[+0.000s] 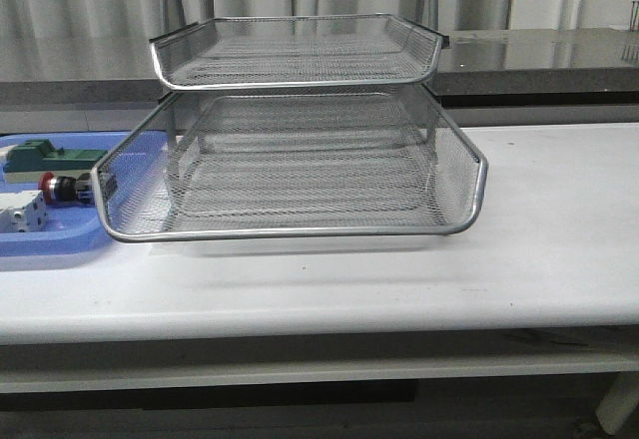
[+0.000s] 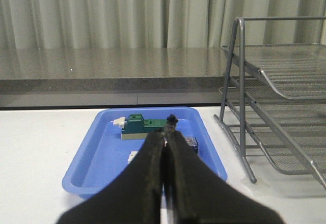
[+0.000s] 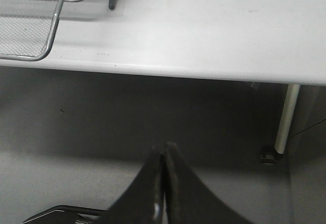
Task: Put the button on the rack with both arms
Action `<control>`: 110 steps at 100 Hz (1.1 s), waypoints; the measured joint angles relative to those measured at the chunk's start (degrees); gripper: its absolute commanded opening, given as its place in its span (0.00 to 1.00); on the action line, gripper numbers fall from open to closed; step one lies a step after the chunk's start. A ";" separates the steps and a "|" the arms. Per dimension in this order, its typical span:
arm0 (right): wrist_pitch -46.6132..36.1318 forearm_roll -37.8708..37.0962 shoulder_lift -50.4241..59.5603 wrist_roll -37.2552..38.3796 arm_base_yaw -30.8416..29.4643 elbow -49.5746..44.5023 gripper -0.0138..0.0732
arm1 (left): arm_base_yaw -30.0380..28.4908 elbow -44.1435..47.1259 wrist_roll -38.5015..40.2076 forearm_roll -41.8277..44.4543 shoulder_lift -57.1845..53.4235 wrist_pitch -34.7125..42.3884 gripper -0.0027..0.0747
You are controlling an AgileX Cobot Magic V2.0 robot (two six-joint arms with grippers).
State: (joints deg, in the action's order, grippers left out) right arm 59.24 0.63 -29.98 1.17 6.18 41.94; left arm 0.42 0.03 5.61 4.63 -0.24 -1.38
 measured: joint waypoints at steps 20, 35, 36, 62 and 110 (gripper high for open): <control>0.00 0.00 0.00 0.16 0.00 0.00 0.08 | 0.00 -3.78 0.00 -2.79 0.11 -5.62 0.01; 0.00 0.00 0.00 0.16 0.00 0.00 0.08 | 0.00 -14.87 0.00 -3.29 6.26 -15.56 0.01; 0.00 0.00 0.00 0.16 0.00 0.00 0.08 | 0.00 -16.12 0.00 -3.29 7.27 -16.01 0.01; 0.00 0.00 0.00 0.16 0.00 0.00 0.08 | 0.00 -41.07 -2.41 -2.97 32.29 -34.21 0.01; 0.04 0.00 0.00 0.04 0.00 0.00 0.08 | 0.00 -70.22 -9.05 1.56 76.00 -43.05 0.01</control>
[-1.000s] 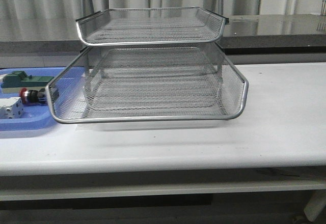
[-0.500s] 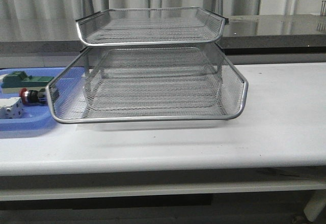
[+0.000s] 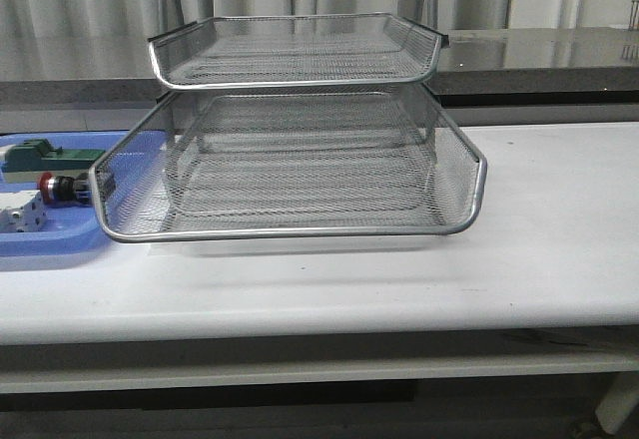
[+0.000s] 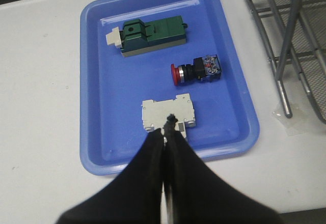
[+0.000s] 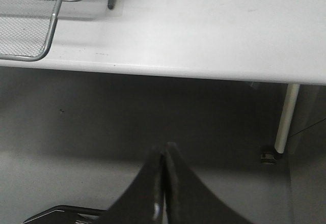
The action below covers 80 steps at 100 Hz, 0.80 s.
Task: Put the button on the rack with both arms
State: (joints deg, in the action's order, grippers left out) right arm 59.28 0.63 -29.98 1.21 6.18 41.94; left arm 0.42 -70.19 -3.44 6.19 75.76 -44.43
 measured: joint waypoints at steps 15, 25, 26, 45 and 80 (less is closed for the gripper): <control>0.00 0.00 0.00 0.00 0.00 0.00 0.08 | 0.00 -5.03 -4.97 -0.16 8.73 -1.80 0.08; 0.00 0.00 0.00 0.00 0.00 0.00 0.08 | 0.00 -6.49 -7.61 -0.56 12.22 -2.88 0.28; 0.00 0.00 0.00 0.00 0.00 0.00 0.08 | 0.00 -6.65 -7.74 -0.56 12.55 -3.03 0.28; 0.00 0.00 0.00 0.15 0.00 0.00 0.08 | 0.00 -7.01 -8.98 -0.77 14.01 -3.70 0.75; 0.00 0.00 0.00 0.15 0.00 0.00 0.08 | 0.25 -7.11 -9.10 -0.33 14.23 -0.72 0.74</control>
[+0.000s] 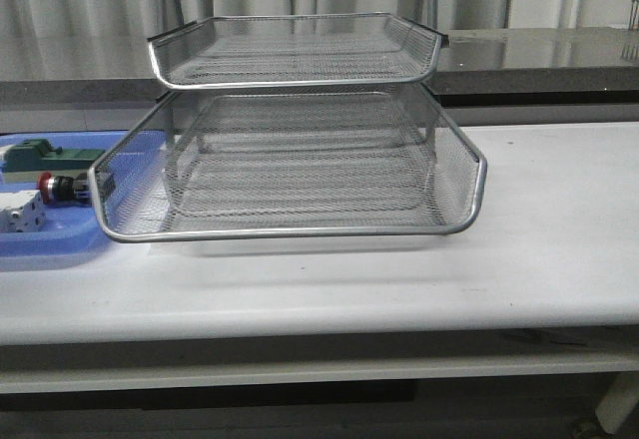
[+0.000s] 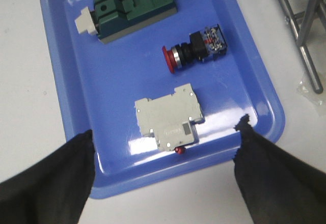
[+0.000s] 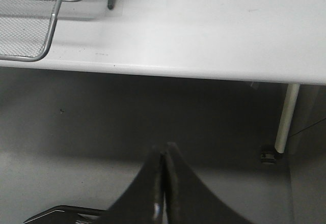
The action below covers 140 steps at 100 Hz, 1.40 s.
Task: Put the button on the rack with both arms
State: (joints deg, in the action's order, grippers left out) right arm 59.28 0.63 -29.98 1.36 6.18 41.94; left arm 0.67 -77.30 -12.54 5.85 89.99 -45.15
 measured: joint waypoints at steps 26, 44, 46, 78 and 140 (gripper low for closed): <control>0.00 0.00 0.00 0.00 0.00 0.00 0.08 | 0.33 -3.43 -9.53 0.00 5.61 3.64 0.74; 0.00 0.00 0.00 -0.14 0.00 0.00 0.08 | 0.33 -10.49 -16.98 -1.76 13.49 2.01 0.74; 0.00 0.00 0.00 -0.14 0.00 0.00 0.08 | 0.33 -11.47 -17.74 -2.06 14.48 1.55 0.74; 0.00 0.00 0.00 -0.14 0.00 0.00 0.08 | 0.45 -25.14 -25.24 -4.31 28.60 -4.59 0.74; 0.00 0.00 0.00 0.00 0.00 0.00 0.08 | 2.70 -33.09 -29.79 -5.30 39.32 -6.82 0.74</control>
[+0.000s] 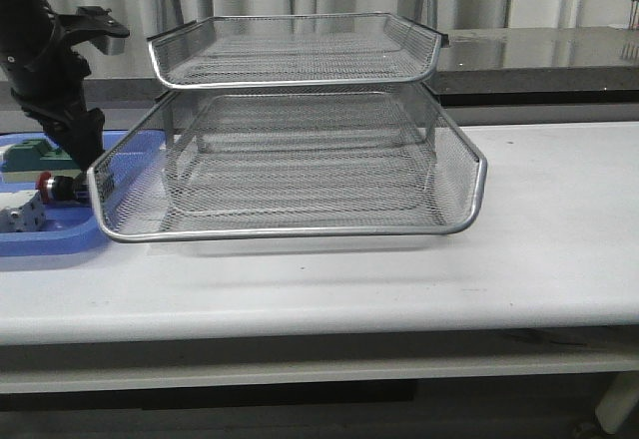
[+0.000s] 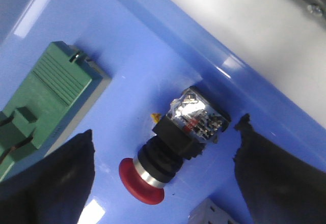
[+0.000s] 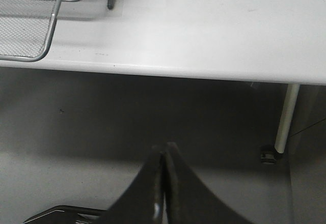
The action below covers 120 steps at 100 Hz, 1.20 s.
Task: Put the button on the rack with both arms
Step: 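Grasp the red-capped push button in the blue tray with the left gripper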
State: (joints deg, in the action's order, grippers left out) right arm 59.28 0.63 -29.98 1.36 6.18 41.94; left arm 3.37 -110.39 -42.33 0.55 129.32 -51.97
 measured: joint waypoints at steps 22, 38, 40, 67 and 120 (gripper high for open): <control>0.00 0.00 0.00 0.00 0.00 0.00 0.08 | 0.00 0.00 -0.04 0.10 2.31 0.00 0.74; 0.00 0.00 0.00 0.00 0.00 0.00 0.08 | 0.00 0.00 -0.04 0.21 3.23 0.11 0.74; 0.00 0.00 0.00 0.00 0.00 0.00 0.08 | 0.00 0.00 -0.13 0.30 3.34 0.22 0.74; 0.00 0.00 0.00 -0.13 0.00 0.00 0.08 | 0.00 -0.15 -0.13 0.57 5.29 0.35 0.74; 0.00 -0.08 0.00 0.03 0.00 0.00 0.08 | 0.00 -2.91 -0.30 1.62 6.32 -0.36 0.14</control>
State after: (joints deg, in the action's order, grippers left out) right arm 59.28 0.54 -29.98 1.39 6.18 41.94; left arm 3.37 -113.30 -42.63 2.17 135.64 -52.33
